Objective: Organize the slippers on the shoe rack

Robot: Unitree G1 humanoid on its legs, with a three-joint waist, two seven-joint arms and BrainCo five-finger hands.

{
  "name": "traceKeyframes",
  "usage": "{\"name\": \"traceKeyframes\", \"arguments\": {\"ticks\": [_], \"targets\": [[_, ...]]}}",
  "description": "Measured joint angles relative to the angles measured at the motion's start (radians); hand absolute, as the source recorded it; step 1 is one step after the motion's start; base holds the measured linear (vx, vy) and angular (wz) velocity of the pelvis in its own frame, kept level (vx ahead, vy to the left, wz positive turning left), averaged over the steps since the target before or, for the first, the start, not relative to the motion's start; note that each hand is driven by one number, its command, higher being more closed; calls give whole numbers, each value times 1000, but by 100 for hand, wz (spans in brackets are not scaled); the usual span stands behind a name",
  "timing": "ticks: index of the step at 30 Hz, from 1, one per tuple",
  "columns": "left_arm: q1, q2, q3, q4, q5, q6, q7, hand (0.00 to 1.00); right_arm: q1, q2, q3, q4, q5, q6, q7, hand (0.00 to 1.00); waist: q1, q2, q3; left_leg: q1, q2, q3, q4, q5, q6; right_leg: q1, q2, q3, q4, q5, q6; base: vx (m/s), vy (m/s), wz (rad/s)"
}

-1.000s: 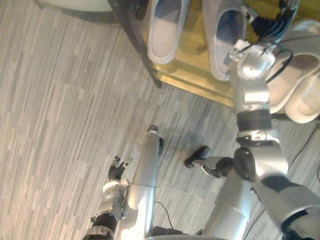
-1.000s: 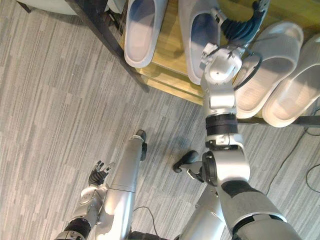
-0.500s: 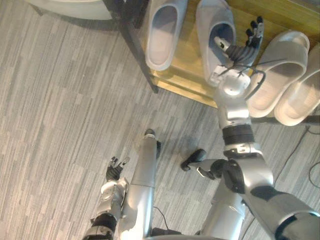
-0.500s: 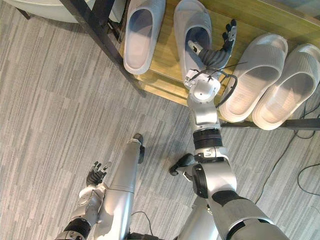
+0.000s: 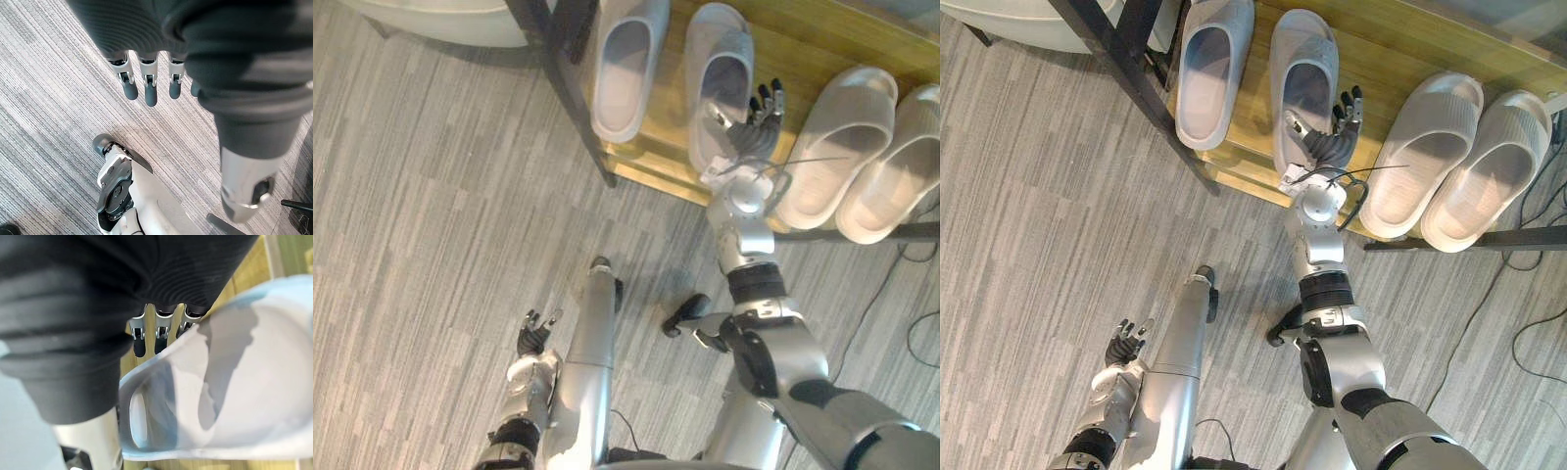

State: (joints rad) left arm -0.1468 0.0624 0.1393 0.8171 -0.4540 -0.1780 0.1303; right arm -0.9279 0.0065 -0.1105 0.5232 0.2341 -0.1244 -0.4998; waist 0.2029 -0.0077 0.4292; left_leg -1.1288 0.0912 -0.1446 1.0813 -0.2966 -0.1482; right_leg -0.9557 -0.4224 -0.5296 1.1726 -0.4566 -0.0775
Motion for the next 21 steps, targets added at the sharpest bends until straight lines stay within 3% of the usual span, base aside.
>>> {"name": "traceKeyframes", "arguments": {"ticks": [8,21], "targets": [[-5,-4,2,1,2,1,1,0,-6,58,40,3,93,-26,24,0,6,-3,-2,17,-8,-5,-23,4,-7,17,-1,-9,-10,-1,2,-10,22,3],[-17,-19,28,2,21,1,1,0,-14,7,31,19,139,-25,26,0,16,-3,-3,31,-16,-25,-41,11,-7,50,-11,-37,-16,-9,12,-25,27,6]]}}
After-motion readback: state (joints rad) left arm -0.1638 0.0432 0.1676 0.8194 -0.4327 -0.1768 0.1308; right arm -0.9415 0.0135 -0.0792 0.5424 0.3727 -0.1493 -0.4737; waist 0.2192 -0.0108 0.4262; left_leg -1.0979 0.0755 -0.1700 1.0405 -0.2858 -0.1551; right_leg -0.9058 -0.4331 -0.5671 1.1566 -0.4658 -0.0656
